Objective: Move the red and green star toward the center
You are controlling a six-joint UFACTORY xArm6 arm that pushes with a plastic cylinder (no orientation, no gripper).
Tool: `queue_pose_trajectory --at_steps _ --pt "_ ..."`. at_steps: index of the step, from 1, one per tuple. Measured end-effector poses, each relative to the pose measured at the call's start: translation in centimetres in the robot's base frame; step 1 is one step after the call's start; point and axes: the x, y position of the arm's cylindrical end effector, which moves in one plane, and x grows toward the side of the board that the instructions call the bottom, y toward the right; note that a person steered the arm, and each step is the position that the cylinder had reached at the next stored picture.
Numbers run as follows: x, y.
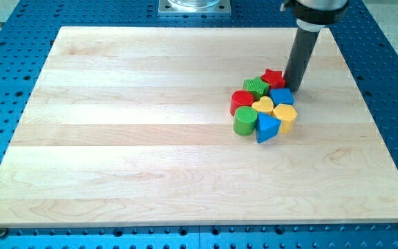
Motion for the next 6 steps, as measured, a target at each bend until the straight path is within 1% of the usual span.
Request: queue_pose_trajectory --at_steps 1,3,4,5,6 --pt "0.0 2.1" --pt "0.0 -8.0" --pt "-1.3 -5.6" --pt "-4.5 -10.0" --pt "-4.5 -14.8"
